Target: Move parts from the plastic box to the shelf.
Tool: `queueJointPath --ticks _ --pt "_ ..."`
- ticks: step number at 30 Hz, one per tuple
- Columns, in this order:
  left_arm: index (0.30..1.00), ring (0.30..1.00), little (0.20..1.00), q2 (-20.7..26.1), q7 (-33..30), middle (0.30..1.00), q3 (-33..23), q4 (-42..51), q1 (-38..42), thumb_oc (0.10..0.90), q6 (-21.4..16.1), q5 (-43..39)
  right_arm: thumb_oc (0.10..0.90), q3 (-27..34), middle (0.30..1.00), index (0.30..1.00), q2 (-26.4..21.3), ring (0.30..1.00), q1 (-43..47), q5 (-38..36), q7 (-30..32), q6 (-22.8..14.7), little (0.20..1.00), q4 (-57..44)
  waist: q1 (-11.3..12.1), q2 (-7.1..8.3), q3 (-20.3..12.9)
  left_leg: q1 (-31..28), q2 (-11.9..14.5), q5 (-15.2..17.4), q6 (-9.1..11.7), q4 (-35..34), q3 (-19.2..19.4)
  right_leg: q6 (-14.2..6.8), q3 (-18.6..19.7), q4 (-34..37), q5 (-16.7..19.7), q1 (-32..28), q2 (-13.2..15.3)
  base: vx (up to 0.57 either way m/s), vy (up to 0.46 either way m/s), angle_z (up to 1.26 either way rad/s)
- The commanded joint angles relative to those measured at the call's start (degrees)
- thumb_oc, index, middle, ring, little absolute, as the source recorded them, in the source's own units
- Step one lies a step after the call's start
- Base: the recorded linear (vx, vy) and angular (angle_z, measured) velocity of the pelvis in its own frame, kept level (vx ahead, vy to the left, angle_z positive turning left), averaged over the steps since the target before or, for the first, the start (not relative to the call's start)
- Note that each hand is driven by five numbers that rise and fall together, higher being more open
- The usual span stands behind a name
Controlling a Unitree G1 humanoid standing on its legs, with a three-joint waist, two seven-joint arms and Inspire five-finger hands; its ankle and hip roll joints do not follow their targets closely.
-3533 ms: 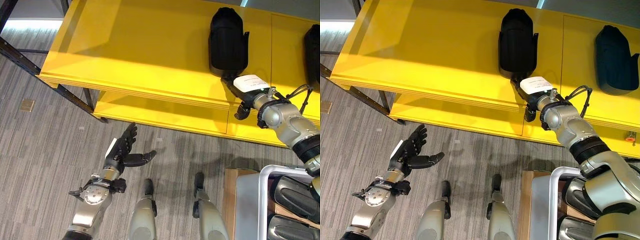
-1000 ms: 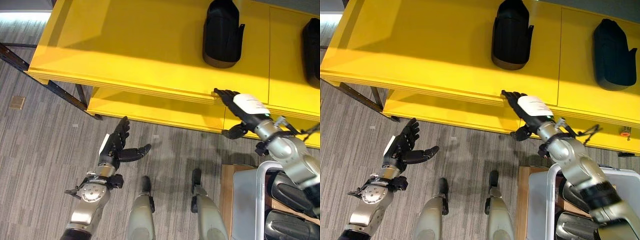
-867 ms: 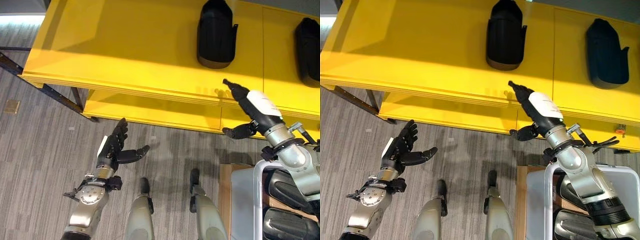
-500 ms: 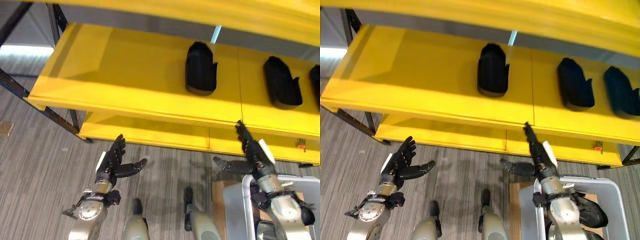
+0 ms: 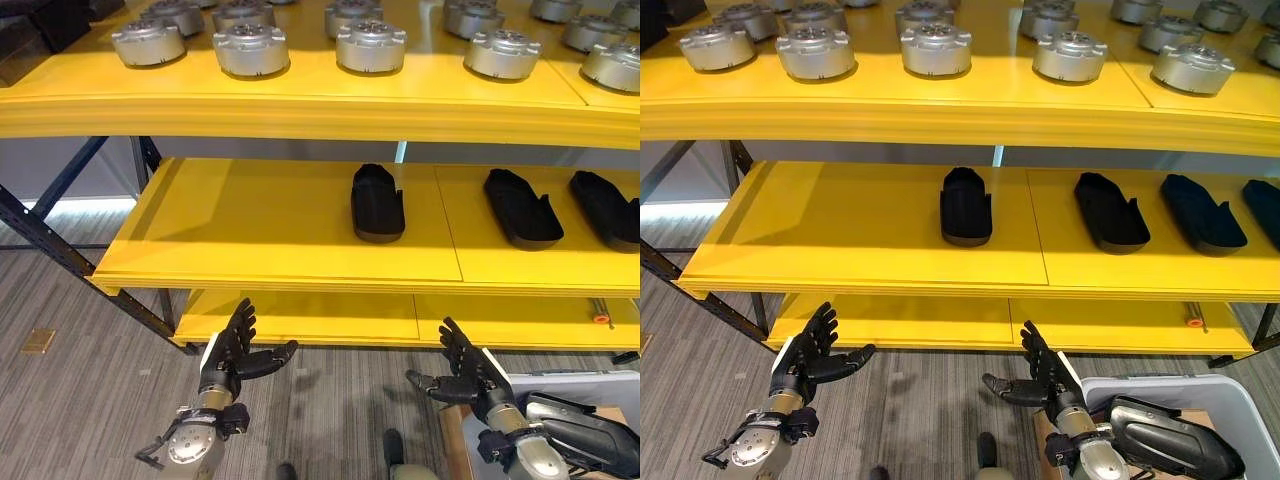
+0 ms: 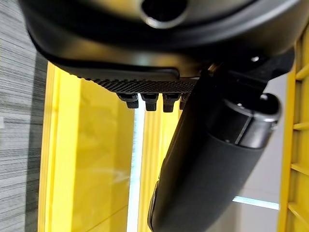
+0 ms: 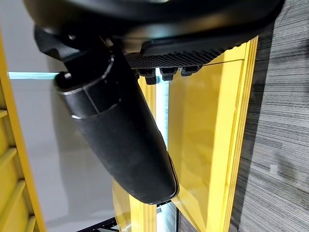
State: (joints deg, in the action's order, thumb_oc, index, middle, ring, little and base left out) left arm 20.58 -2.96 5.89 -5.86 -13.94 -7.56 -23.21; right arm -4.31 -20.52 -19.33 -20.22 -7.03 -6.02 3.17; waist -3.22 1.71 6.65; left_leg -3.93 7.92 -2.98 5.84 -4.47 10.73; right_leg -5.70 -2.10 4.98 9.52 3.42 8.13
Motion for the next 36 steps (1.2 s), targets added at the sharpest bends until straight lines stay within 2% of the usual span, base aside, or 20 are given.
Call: queueJointPath --ticks 1,5,6,9,12,13,14,16,17,19,20,21,23,24,26,27,29,31,33,36 --pt "1.0 1.0 1.0 0.9 0.1 1.0 -0.8 1.7 5.1 0.9 -6.5 2.8 0.9 -1.0 1.0 1.0 -0.3 1.0 5.8 0.1 1.5 -5.8 1.0 -3.3 -0.5 0.84 -3.2 3.3 3.0 1.6 -0.6 -0.2 -5.5 -5.4 -1.2 -4.2 -6.6 -2.2 6.3 0.0 0.097 -0.01" --pt "1.0 1.0 1.0 1.1 -1.6 1.0 0.2 2.1 7.0 0.9 -6.8 3.2 0.9 -2.1 1.0 1.0 1.5 1.0 8.5 -2.1 3.6 -6.1 1.0 -4.1 -0.1 1.47 -3.2 3.2 0.3 3.2 -2.4 -0.1 -5.7 -6.5 -0.1 -4.8 -4.5 -1.3 8.4 -0.02 0.126 0.0" --pt "1.0 1.0 1.0 1.1 -1.6 1.0 0.2 2.1 7.0 0.9 -6.8 3.2 0.9 -2.1 1.0 1.0 1.5 1.0 8.5 -2.1 3.6 -6.1 1.0 -4.1 -0.1 1.52 -3.2 3.2 0.2 3.2 -2.4 -0.1 -5.6 -6.6 -0.1 -4.8 -4.5 -1.3 8.5 -0.02 0.164 0.02" --pt "1.0 1.0 1.0 1.7 -2.2 1.0 0.5 2.7 7.6 0.9 -6.8 4.6 0.9 -1.8 1.0 1.0 2.4 1.0 8.3 -3.1 4.3 -5.9 1.0 -4.7 -0.2 2.33 -2.9 3.0 -2.7 4.4 -4.1 0.0 -5.5 -7.8 1.3 -6.0 -2.2 -0.4 10.9 -0.01 0.181 -0.01" --pt "1.0 1.0 1.0 2.5 -2.1 1.0 0.6 3.1 7.7 0.9 -6.8 5.6 0.9 -1.1 1.0 1.0 2.6 1.0 7.4 -3.2 4.5 -6.0 1.0 -5.3 -0.4 2.72 -2.6 3.3 -4.3 4.8 -5.1 0.2 -5.9 -8.0 2.0 -7.7 -1.3 0.3 12.1 0.0 0.202 0.0" --pt "1.0 1.0 1.0 3.1 -2.2 1.0 1.0 2.7 8.1 0.9 -6.9 6.5 0.9 -0.9 1.0 1.0 2.9 1.0 6.6 -3.3 4.6 -6.0 1.0 -5.3 -1.0 3.08 -1.8 3.3 -5.7 5.2 -5.9 0.0 -6.1 -8.0 3.2 -9.2 0.6 1.6 12.9 -0.01 0.211 0.1" --pt "1.0 1.0 1.0 3.1 -2.2 1.0 1.0 2.7 8.1 0.9 -7.0 6.5 0.9 -0.9 1.0 1.0 2.9 1.0 6.6 -3.3 4.6 -6.0 1.0 -5.3 -0.9 3.12 -1.8 3.3 -5.8 5.2 -5.9 0.0 -6.1 -8.0 3.3 -9.3 0.6 1.6 12.9 -0.02 0.204 0.11" --pt "1.0 1.0 1.0 3.5 -2.3 1.0 1.5 2.4 8.3 0.9 -6.9 7.1 0.9 -1.1 1.0 1.0 2.9 1.0 6.1 -2.6 4.7 -6.1 1.0 -5.5 -1.3 3.49 -1.0 3.6 -6.8 5.4 -6.5 -0.2 -6.1 -8.0 4.2 -9.0 3.6 2.8 13.5 -0.05 0.163 -0.04" --pt "1.0 1.0 1.0 3.9 -2.5 1.0 1.8 2.1 8.7 0.9 -6.9 7.5 0.9 -1.2 1.0 1.0 3.1 1.0 5.9 -2.0 4.8 -6.3 1.0 -5.7 -1.5 4.05 0.0 4.3 -7.2 5.5 -6.7 -0.4 -5.0 -8.0 3.8 -7.9 7.6 4.7 13.7 -0.08 0.137 -0.28" --pt "1.0 1.0 1.0 4.3 -2.6 1.0 1.6 2.3 8.8 0.9 -7.2 7.4 0.9 -1.2 1.0 1.0 3.1 1.0 6.1 -1.9 5.1 -6.4 1.0 -5.8 -1.4 4.07 0.6 4.5 -7.0 5.5 -6.8 -0.4 -4.1 -8.1 2.7 -7.3 8.6 6.0 13.3 -0.1 0.088 -0.57" --pt "1.0 1.0 1.0 4.6 -2.8 1.0 1.5 2.3 8.8 0.9 -7.3 7.1 0.9 -1.4 1.0 1.0 3.2 1.0 6.5 -1.9 5.4 -6.5 1.0 -5.7 -0.8 3.73 1.6 4.6 -6.4 5.4 -6.8 -0.5 -2.8 -8.1 -1.4 -7.8 8.8 7.6 12.9 -0.13 0.141 -0.74" --pt "1.0 1.0 1.0 4.7 -2.8 1.0 1.5 2.2 9.1 0.9 -7.2 7.3 0.9 -1.4 1.0 1.0 3.3 1.0 6.8 -2.2 5.4 -6.7 1.0 -5.7 -0.5 3.16 2.0 4.9 -6.2 5.2 -7.0 -0.4 -2.2 -7.9 -5.0 -9.4 7.1 7.8 12.9 -0.11 0.193 -0.76" --pt "1.0 1.0 1.0 4.8 -2.7 1.0 1.4 2.1 9.2 0.9 -7.1 7.5 0.9 -1.9 1.0 1.0 2.9 1.0 7.5 -2.3 5.2 -6.8 1.0 -5.8 -0.2 2.14 2.7 4.7 -5.8 5.2 -7.8 -0.5 -0.3 -6.6 -9.5 -14.7 2.9 7.8 12.7 -0.03 0.256 -1.07" --pt "1.0 1.0 1.0 4.5 -2.9 1.0 0.8 2.4 8.5 0.9 -6.7 7.3 0.9 -2.6 1.0 1.0 2.4 1.0 7.9 -2.4 5.1 -6.9 1.0 -5.8 1.1 1.46 3.0 3.6 -5.7 6.8 -8.4 -0.4 1.4 -5.9 -13.2 -21.7 -2.5 6.9 12.7 0.03 0.255 -1.02" --pt "1.0 1.0 1.0 4.0 -2.7 1.0 0.1 3.2 7.3 0.9 -6.4 6.2 0.9 -4.1 1.0 1.0 2.4 1.0 9.1 -2.8 4.8 -6.6 1.0 -5.6 2.6 1.62 2.8 2.5 -6.1 7.4 -9.3 -0.3 4.7 -5.3 -15.3 -25.8 -5.5 5.4 12.3 0.0 0.14 -1.01" --pt "1.0 1.0 1.0 4.0 -2.7 1.0 0.1 3.2 7.3 0.9 -6.3 6.2 0.9 -4.2 1.0 1.0 2.4 1.0 9.1 -2.8 4.8 -6.6 1.0 -5.6 2.7 1.66 2.9 2.5 -6.1 7.4 -9.3 -0.3 4.8 -5.3 -15.1 -25.9 -5.6 5.4 12.3 -0.03 0.021 -1.16" --pt "1.0 1.0 1.0 3.4 -2.7 1.0 -0.8 3.4 6.3 0.9 -6.1 5.0 0.9 -5.3 1.0 1.0 2.3 1.0 10.4 -2.9 4.8 -6.2 1.0 -5.4 4.1 2.21 2.5 1.4 -6.0 7.8 -8.8 -0.1 8.0 -5.7 -18.5 -20.8 -5.4 3.0 12.2 0.02 -0.071 -1.03" --pt "1.0 1.0 1.0 3.0 -2.5 1.0 -1.2 3.3 5.4 0.9 -6.1 4.8 0.9 -5.4 1.0 1.0 2.3 1.0 10.3 -3.0 4.6 -6.1 1.0 -5.5 4.3 2.29 2.3 1.0 -6.0 7.9 -8.7 0.0 8.5 -5.8 -19.1 -19.0 -5.3 1.9 11.9 0.06 -0.116 -0.67" --pt "1.0 1.0 1.0 1.6 -2.0 1.0 -1.6 2.9 3.9 0.9 -6.0 3.9 0.9 -4.8 1.0 1.0 1.8 1.0 9.0 -3.0 4.1 -5.8 1.0 -6.1 3.7 2.42 0.9 0.9 -4.3 7.7 -7.1 1.1 10.0 -5.4 -19.1 -10.8 -6.4 -2.1 8.9 0.09 -0.228 -0.48" --pt "1.0 1.0 1.0 1.3 -1.7 1.0 -1.5 3.3 3.4 0.9 -6.1 2.9 0.9 -4.1 1.0 1.0 1.3 1.0 8.5 -3.2 4.1 -6.0 1.0 -6.8 3.2 2.04 0.2 1.0 -2.7 7.1 -6.1 1.7 11.2 -5.1 -18.8 -8.2 -6.5 -2.8 7.6 0.06 -0.159 -0.48"
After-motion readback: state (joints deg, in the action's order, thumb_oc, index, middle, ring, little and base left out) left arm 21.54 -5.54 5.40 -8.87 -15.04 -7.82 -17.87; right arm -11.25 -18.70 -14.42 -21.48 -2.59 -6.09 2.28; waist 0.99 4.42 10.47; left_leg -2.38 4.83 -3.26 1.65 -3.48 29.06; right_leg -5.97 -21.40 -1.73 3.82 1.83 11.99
